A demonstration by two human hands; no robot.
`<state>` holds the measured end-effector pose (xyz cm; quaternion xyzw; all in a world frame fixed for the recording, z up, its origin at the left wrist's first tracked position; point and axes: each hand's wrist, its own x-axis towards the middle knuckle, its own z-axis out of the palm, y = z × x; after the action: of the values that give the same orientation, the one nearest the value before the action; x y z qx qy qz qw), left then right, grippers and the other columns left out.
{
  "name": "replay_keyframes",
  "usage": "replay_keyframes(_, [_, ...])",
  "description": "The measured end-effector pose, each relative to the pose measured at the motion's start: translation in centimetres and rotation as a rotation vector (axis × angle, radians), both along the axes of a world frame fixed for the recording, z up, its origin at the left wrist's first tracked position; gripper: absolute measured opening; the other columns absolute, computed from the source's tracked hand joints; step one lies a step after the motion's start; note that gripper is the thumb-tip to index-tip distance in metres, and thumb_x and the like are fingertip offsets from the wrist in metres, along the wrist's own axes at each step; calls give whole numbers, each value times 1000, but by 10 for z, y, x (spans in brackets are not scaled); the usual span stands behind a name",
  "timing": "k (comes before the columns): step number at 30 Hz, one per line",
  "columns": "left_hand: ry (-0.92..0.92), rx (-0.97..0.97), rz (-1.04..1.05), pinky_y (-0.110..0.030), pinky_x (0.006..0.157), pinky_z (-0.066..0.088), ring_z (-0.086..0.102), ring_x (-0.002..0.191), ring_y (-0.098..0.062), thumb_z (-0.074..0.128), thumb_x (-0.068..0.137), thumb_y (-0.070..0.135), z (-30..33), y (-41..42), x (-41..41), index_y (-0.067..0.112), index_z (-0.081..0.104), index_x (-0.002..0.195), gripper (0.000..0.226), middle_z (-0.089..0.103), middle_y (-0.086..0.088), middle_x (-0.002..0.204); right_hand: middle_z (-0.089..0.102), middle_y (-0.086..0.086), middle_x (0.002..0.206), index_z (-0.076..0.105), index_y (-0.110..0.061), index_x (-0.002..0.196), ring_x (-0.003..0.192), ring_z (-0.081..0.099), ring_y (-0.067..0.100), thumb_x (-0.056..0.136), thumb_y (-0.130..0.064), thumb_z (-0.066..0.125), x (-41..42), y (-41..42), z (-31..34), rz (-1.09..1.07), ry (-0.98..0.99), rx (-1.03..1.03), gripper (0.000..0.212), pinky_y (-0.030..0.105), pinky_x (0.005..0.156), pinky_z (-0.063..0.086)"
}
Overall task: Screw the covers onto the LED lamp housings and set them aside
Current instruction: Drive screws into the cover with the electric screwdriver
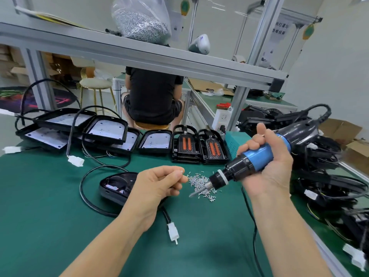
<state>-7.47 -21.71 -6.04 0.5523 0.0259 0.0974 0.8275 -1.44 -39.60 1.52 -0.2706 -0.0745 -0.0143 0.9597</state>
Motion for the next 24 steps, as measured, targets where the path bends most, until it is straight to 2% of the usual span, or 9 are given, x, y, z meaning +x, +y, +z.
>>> replay_keyframes(4, [-16,-29,17,-18,54,50,59,59,-10,70,66,21,-1,6,-6,11,76,75,15,71,-10,74,52,-5,60,60,-16,90,49,49,7,71,-11,65,-8,17,10,-109,-110,48,20,19,56,48])
replay_keyframes(7, [-16,-48,35,-18,55,50,59,58,-10,70,65,20,-3,9,-8,10,76,75,15,70,-10,74,51,-6,59,56,-18,85,49,48,6,79,-7,61,-10,26,14,-158,-157,44,14,20,57,47])
replay_keyframes(12, [-12,-66,53,-18,55,51,59,58,-9,69,67,18,-5,10,-11,7,74,80,18,70,-10,73,49,-7,58,54,-19,84,49,47,6,87,-4,55,-12,36,16,-179,-186,29,15,20,57,46])
replay_keyframes(18, [8,-56,79,-18,55,50,59,57,-9,63,82,5,-7,10,-11,3,71,86,9,70,-9,72,49,-6,58,54,-19,85,49,48,6,87,-4,54,-13,42,14,-164,-201,23,15,19,57,47])
replay_keyframes(24, [12,-93,92,-18,54,50,58,56,-9,62,84,3,-8,9,-11,2,71,86,9,70,-9,71,49,-7,58,55,-19,86,50,48,6,88,-3,53,-14,44,11,-167,-196,33,16,19,57,47])
